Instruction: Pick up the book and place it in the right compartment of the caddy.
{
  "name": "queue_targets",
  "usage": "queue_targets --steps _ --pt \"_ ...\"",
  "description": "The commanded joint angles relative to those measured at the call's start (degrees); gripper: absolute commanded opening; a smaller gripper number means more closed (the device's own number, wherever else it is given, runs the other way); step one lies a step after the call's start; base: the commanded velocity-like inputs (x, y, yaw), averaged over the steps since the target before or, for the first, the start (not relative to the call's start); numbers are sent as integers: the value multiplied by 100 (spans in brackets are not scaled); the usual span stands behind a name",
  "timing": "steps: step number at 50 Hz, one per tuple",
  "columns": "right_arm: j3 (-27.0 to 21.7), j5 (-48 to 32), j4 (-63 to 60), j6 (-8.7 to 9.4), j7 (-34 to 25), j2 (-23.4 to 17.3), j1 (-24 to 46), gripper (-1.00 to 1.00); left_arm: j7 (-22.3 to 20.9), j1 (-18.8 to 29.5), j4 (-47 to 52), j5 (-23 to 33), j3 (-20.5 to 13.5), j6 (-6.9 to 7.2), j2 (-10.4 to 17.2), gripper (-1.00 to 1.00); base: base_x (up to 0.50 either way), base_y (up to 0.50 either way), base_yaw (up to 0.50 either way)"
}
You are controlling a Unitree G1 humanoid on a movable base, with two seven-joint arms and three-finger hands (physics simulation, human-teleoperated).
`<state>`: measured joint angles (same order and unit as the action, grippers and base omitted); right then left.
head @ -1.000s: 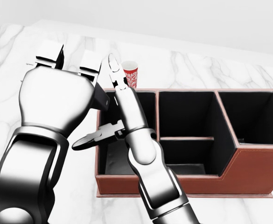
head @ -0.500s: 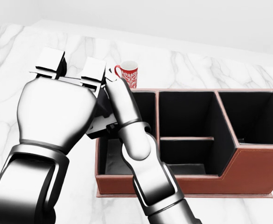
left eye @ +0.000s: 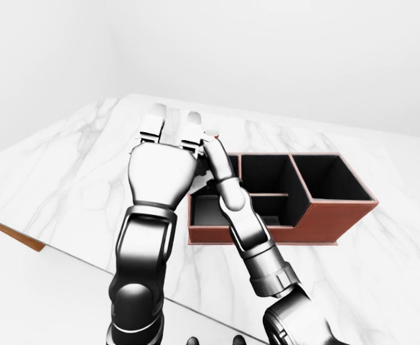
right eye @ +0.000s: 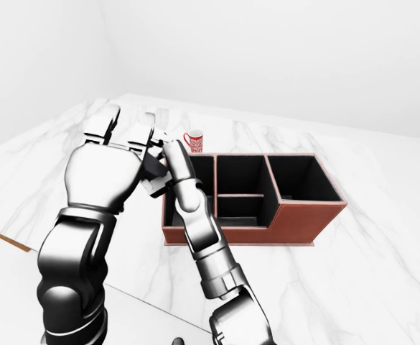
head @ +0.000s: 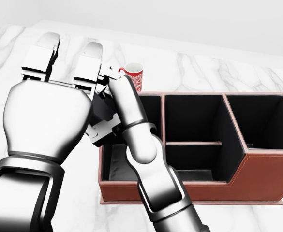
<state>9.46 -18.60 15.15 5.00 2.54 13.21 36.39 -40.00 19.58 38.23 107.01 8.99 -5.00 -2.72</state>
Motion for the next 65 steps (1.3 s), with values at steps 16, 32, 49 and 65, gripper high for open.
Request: queue_targets --steps 16,32,49,65 --pt "-9 17 -31 0 112 -3 -15 -100 0 -595 539 -81 -93 0 151 100 0 0 0" --pt "-19 -51 -145 0 76 -16 46 -100 0 -904 827 -1117 -1351 0 901 100 0 0 0" --pt "-114 -65 -562 0 -45 -133 250 -100 0 -1133 -339 -2105 -2486 457 1583 100 0 0 0" --pt "-307 183 -952 0 -43 -382 532 -100 137 -1500 -2175 -3790 -3051 1000 2020 100 0 0 0"
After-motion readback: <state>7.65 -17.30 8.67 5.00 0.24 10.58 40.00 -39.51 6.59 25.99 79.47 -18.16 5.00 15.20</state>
